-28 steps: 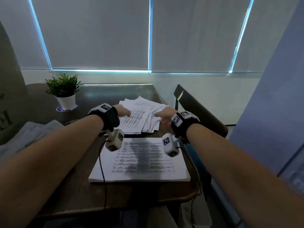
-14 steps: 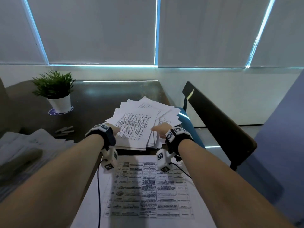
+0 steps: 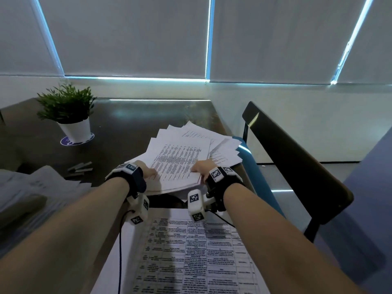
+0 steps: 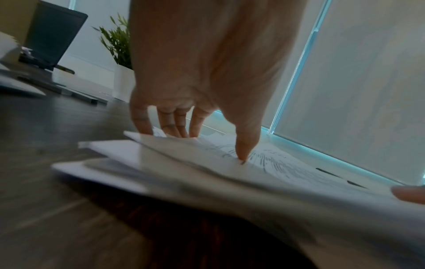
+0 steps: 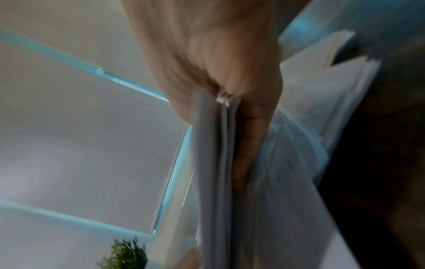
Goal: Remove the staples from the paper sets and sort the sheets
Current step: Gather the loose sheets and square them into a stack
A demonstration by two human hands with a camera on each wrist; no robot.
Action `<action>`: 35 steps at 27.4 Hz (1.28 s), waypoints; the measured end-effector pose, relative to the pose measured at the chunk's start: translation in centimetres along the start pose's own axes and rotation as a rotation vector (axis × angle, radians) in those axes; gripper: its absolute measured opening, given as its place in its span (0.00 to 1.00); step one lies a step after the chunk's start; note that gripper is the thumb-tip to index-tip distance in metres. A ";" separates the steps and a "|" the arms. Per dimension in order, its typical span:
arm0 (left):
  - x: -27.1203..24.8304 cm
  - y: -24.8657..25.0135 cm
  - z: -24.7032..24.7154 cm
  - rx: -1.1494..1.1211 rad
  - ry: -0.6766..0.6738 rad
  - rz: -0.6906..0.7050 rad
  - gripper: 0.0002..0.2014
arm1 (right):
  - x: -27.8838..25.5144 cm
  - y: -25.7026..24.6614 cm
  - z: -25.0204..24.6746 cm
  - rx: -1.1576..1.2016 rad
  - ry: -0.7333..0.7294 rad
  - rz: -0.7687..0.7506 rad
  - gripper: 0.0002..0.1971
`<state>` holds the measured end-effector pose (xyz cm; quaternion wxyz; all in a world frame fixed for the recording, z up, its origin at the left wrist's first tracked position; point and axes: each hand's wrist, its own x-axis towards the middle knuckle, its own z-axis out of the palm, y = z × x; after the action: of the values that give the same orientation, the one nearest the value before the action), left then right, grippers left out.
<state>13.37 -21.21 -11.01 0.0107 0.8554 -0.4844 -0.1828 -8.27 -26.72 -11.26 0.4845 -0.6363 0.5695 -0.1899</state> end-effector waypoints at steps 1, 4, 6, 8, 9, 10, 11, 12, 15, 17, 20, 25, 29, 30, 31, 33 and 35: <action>-0.7 0.1 -0.3 -0.001 0.009 0.002 0.24 | 0.3 0.2 0.0 -0.001 -0.024 -0.015 0.24; -0.5 -1.1 -0.6 -0.177 0.067 -0.010 0.30 | -0.5 0.2 -0.6 0.012 -0.020 -0.051 0.24; -0.4 -2.4 -1.6 -0.346 0.161 -0.109 0.36 | -1.0 0.4 -1.8 0.096 0.005 -0.070 0.26; -0.7 -3.6 -2.4 -0.596 0.218 -0.154 0.37 | -2.1 0.5 -3.4 0.207 0.028 -0.111 0.27; -1.1 -3.9 -2.8 -0.698 0.190 -0.147 0.36 | -2.7 0.8 -4.1 0.253 0.029 -0.161 0.25; -1.7 -3.9 -3.0 -0.834 0.140 -0.123 0.35 | -4.2 0.7 -4.9 0.280 0.000 -0.211 0.21; -2.6 -3.6 -3.1 -0.980 0.068 -0.094 0.35 | -5.5 0.8 -5.7 0.321 -0.048 -0.248 0.19; -3.2 -3.6 -2.9 -1.122 -0.008 -0.067 0.34 | -6.9 0.9 -6.5 0.348 -0.106 -0.245 0.19; -6.8 -2.4 -3.1 -1.447 -0.207 0.062 0.22 | -10.8 1.8 -8.2 0.443 -0.232 -0.216 0.19; -8.5 -1.9 -2.9 -1.446 -0.191 0.115 0.21 | -13.1 2.8 -8.3 0.522 -0.258 -0.166 0.16; -10.7 -0.7 -1.2 -1.229 -0.083 0.093 0.21 | -14.3 5.0 -7.8 0.615 -0.208 -0.123 0.16; -15.8 1.1 1.2 -1.253 -0.171 0.043 0.19 | -14.4 7.2 -7.0 0.806 -0.025 -0.024 0.17; -17.3 0.8 1.3 -1.258 -0.235 0.174 0.12 | -14.5 6.6 -8.3 0.665 0.120 0.018 0.14; -17.2 0.2 1.4 -1.262 -0.228 0.162 0.13 | -15.0 6.3 -8.8 0.585 0.081 0.065 0.14; -17.2 0.0 1.2 -1.196 -0.196 0.148 0.14 | -15.5 6.1 -9.0 0.545 0.008 0.110 0.14; -17.2 -0.5 1.0 -1.176 -0.138 0.146 0.16 | -16.9 5.7 -8.6 0.529 -0.135 0.102 0.13; -17.7 0.0 0.6 -1.225 -0.124 0.185 0.15 | -17.6 5.3 -8.1 0.547 -0.180 -0.030 0.15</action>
<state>4.94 -6.32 -6.23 0.4869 0.6364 -0.3633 -0.4753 -22.49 -13.35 -6.51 0.6838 -0.5046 0.4424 -0.2865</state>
